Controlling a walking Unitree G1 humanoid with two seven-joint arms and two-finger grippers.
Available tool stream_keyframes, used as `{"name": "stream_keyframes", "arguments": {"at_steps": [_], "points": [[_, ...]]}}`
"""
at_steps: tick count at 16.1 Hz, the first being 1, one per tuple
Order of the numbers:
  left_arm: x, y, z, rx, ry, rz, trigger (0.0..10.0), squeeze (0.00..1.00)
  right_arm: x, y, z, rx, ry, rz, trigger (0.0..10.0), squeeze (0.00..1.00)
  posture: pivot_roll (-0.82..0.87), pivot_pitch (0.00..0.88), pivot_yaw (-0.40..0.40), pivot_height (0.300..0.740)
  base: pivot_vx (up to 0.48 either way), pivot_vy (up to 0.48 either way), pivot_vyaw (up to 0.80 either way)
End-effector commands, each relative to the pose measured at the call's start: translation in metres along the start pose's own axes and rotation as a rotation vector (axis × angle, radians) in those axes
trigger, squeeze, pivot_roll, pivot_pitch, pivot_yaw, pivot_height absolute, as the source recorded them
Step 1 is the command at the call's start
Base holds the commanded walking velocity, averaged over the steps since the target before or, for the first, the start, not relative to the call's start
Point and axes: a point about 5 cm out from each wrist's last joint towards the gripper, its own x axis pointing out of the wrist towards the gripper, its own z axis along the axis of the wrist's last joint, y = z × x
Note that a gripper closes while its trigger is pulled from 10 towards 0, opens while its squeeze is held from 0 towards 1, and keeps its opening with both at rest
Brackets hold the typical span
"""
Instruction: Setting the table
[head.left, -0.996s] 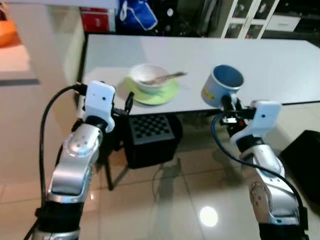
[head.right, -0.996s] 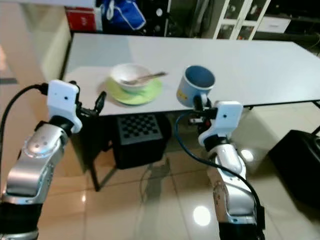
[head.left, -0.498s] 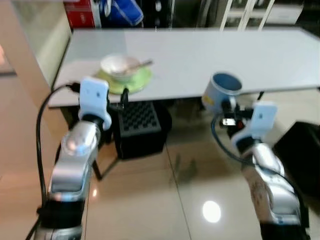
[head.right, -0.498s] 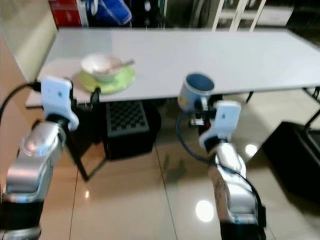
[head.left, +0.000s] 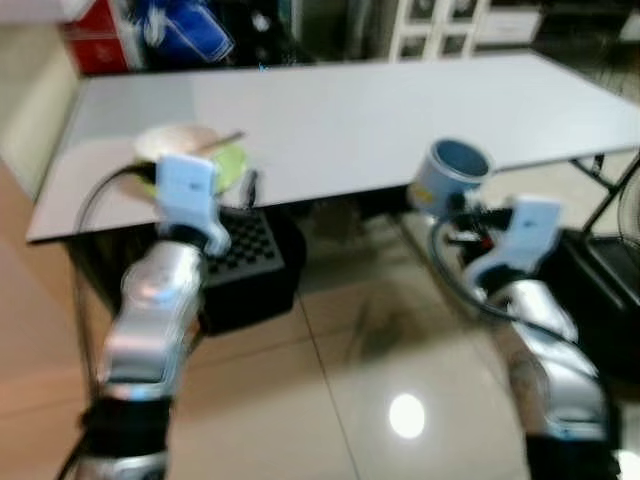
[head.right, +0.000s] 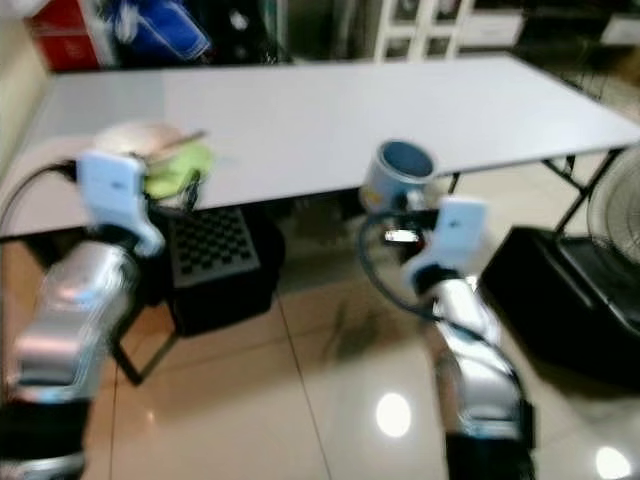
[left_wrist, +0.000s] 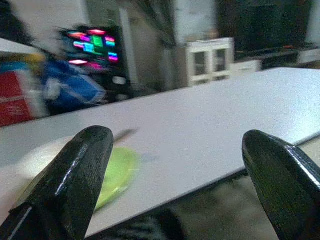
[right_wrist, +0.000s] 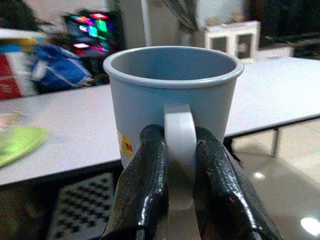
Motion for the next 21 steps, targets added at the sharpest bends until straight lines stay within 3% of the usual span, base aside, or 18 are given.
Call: {"name": "stream_keyframes", "arguments": {"at_steps": [1,5,7,12,15,21], "points": [[0.000,0.009,0.004,0.017,-0.016,0.021,10.0,0.00,0.002,0.008,0.003,0.007,-0.011,0.027,10.0,0.00,0.02,0.000,-0.050,0.740,0.356,0.000,0.00],[0.000,0.010,0.005,0.015,-0.022,0.024,10.0,0.00,0.004,0.010,0.005,0.009,-0.019,0.049,10.0,0.00,0.02,0.000,-0.055,0.740,0.370,0.000,0.00],[-0.001,0.011,0.006,0.023,-0.030,0.025,10.0,0.00,0.006,0.015,0.008,-0.048,-0.021,0.097,10.0,0.00,0.02,0.000,-0.063,0.740,0.384,0.000,0.00],[-0.002,0.014,0.010,0.042,-0.045,0.022,10.0,0.00,0.010,0.015,0.010,-0.043,-0.037,0.093,10.0,0.00,0.03,0.000,-0.070,0.740,0.393,0.000,0.76],[-0.001,0.014,0.018,0.075,-0.069,0.011,10.0,0.00,0.011,0.014,0.014,0.019,-0.060,0.083,10.0,0.00,0.03,0.000,-0.072,0.740,0.401,0.000,0.00],[0.000,0.012,0.024,0.102,-0.084,-0.016,10.0,0.00,0.012,0.020,0.016,0.013,-0.067,0.129,10.0,0.00,0.04,0.000,-0.071,0.740,0.406,0.000,0.00]]}}
